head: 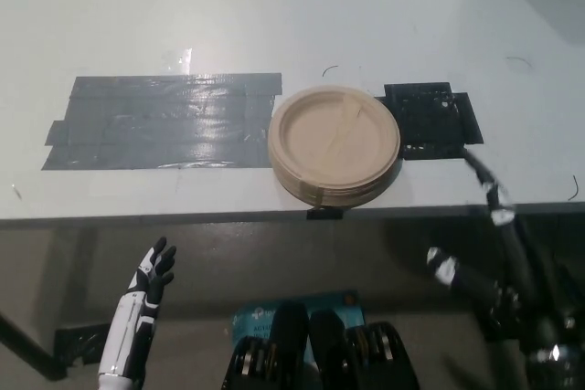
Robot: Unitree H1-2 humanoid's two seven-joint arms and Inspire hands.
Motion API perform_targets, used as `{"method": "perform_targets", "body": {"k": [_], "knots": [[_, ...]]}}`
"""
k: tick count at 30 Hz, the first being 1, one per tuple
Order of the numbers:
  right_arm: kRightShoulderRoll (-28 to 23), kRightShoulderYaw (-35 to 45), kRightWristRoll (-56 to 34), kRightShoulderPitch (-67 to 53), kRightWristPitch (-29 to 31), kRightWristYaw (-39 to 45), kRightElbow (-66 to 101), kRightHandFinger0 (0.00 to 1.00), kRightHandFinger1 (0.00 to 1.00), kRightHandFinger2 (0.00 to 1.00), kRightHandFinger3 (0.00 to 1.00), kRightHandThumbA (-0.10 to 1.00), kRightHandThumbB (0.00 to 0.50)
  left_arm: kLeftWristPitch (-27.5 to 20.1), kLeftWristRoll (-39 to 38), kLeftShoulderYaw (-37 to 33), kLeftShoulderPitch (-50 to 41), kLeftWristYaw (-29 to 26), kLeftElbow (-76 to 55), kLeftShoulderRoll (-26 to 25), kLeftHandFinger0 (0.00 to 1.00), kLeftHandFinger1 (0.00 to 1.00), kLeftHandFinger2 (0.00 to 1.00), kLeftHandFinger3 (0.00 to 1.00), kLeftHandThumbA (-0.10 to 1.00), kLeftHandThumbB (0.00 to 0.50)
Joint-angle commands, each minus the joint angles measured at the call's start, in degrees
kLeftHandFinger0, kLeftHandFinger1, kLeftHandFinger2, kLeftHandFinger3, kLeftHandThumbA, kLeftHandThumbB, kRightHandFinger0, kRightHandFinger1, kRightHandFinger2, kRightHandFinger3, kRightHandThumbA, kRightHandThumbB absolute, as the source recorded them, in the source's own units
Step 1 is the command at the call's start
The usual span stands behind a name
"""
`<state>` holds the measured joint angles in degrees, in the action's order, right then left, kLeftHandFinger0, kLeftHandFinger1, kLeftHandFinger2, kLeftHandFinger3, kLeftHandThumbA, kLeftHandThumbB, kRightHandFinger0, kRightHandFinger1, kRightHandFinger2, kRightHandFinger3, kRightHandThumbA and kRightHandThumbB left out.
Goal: A stack of plates is kept in the middle of the desk close to the robot and the robot grabs the stack with its right hand, picks it up and hands it to a person.
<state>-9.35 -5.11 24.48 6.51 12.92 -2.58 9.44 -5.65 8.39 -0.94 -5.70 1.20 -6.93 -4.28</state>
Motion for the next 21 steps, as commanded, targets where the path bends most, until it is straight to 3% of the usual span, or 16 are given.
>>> {"method": "perform_targets", "body": {"k": [1,6,21], "knots": [[-9.49,-2.04,22.19,14.45,0.22,-1.49,-3.52,1.0,1.0,1.0,1.0,0.7,0.486,-1.62,0.67,-0.17,0.87,-0.43,-1.41,-0.37,1.0,1.0,1.0,1.0,1.0,0.018],[-12.42,-5.17,24.05,20.52,-0.58,0.12,-8.62,1.0,1.0,1.0,1.0,0.66,0.495,-1.24,0.34,-0.17,1.01,-0.35,-1.46,-0.19,1.0,1.0,1.0,1.0,1.0,0.0],[-13.03,-14.68,30.56,30.38,-0.64,-1.94,-18.56,1.0,1.0,1.0,1.0,0.73,0.5,-1.8,1.08,-0.81,1.5,-0.27,-0.99,-0.45,1.0,1.0,1.0,1.0,1.0,0.0]]}}
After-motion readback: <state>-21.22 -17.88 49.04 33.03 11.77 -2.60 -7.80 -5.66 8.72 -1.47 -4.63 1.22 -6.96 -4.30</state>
